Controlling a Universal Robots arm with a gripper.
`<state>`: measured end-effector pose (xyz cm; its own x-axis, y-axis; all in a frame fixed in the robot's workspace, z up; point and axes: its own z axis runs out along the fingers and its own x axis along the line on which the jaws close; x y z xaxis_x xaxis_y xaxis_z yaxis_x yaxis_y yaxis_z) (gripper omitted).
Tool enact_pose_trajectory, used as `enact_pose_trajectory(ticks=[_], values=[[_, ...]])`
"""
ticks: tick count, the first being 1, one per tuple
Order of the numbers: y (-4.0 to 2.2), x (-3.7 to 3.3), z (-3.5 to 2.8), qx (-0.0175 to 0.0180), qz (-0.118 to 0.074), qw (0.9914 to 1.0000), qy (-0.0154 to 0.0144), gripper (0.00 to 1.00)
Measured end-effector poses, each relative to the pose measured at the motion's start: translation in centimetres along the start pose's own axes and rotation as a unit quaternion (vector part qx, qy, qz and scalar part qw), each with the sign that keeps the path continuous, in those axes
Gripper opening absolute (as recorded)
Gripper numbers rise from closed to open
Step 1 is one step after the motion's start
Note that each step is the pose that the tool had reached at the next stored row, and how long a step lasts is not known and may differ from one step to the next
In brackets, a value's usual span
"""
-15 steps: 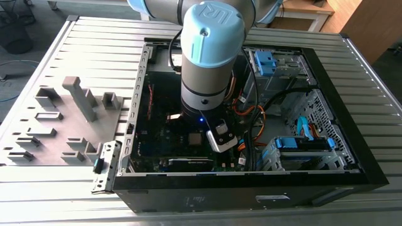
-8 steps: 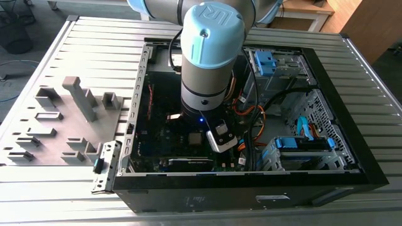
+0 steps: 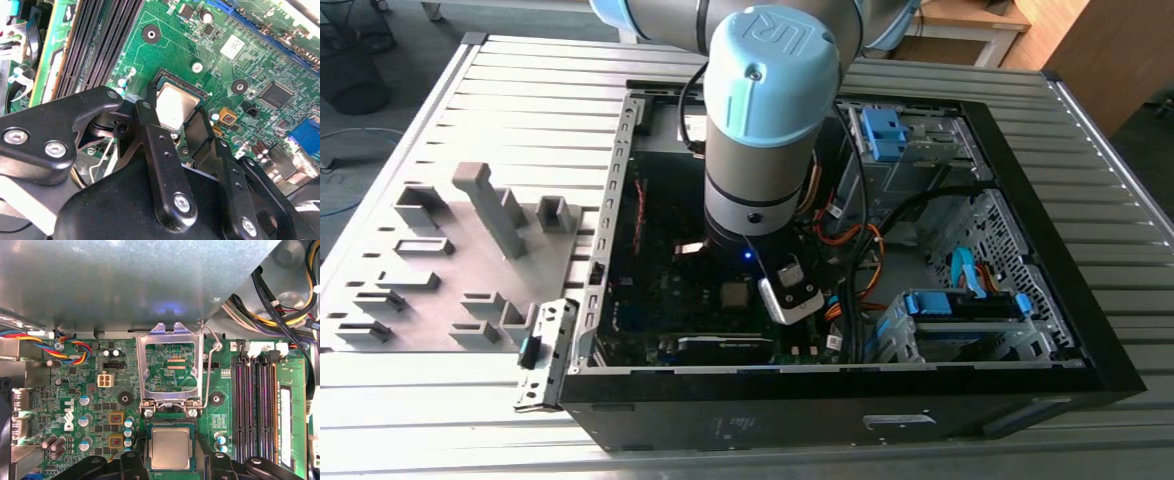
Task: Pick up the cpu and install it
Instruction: 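Place the cpu into insertion slot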
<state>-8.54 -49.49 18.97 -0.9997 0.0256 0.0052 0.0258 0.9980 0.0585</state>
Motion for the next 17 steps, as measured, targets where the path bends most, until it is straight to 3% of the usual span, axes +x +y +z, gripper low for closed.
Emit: enact_pose_trajectory(ticks=[17], values=[[-0.06,0.0,0.04,0.0,0.0,1.0,0.0,0.47]])
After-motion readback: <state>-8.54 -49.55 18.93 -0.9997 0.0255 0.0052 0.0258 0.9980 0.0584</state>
